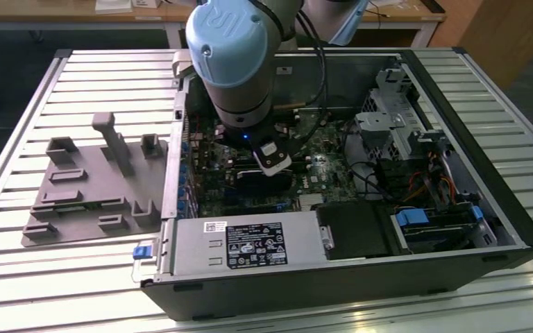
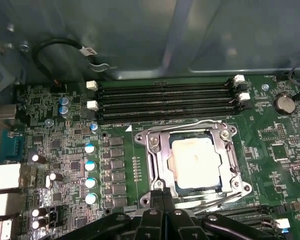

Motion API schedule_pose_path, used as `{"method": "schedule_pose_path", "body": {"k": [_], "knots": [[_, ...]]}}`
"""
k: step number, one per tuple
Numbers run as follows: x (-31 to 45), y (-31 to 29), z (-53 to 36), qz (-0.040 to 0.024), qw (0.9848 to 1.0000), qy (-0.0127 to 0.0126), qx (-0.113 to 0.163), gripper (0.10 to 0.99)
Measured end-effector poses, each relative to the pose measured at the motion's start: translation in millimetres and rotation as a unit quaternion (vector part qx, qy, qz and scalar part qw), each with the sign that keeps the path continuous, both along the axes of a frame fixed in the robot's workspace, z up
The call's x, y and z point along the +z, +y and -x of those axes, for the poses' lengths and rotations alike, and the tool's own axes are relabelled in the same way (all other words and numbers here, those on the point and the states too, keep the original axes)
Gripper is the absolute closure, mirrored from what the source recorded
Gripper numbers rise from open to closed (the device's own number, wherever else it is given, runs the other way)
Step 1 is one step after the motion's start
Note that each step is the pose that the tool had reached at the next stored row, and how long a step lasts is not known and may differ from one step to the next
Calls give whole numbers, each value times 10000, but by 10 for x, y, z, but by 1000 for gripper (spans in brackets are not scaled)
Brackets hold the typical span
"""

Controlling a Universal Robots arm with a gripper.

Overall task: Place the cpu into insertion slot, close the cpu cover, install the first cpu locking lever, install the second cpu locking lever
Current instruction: 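Install the second cpu locking lever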

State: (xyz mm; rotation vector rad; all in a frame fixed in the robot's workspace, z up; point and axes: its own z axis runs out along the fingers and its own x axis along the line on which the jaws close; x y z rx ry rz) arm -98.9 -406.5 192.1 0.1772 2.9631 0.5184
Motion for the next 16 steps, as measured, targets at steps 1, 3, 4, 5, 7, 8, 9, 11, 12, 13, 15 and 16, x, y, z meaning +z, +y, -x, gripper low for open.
{"method": "schedule_pose_path", "body": {"k": [1, 3, 4, 5, 7, 8, 9, 11, 12, 13, 15, 16], "knots": [[0, 0, 0, -1, 10000, 0, 0, 984], [8, -1, 0, 1, 10000, 1, 0, 984], [24, -1, 0, 1, 10000, 1, 1, 984], [47, -1, 0, 1, 10000, 0, 0, 984], [102, 0, 0, 1, 10000, 1, 0, 984], [131, 0, 0, 1, 10000, 0, 0, 984], [157, -1, 0, 1, 10000, 0, 0, 984], [211, -1, 0, 2, 10000, 1, 1, 984], [232, 0, 0, 1, 10000, 0, 0, 984], [250, -1, 0, 1, 10000, 0, 0, 984], [284, -1, 0, 1, 10000, 1, 0, 984], [299, -1, 0, 1, 10000, 0, 0, 984]]}}
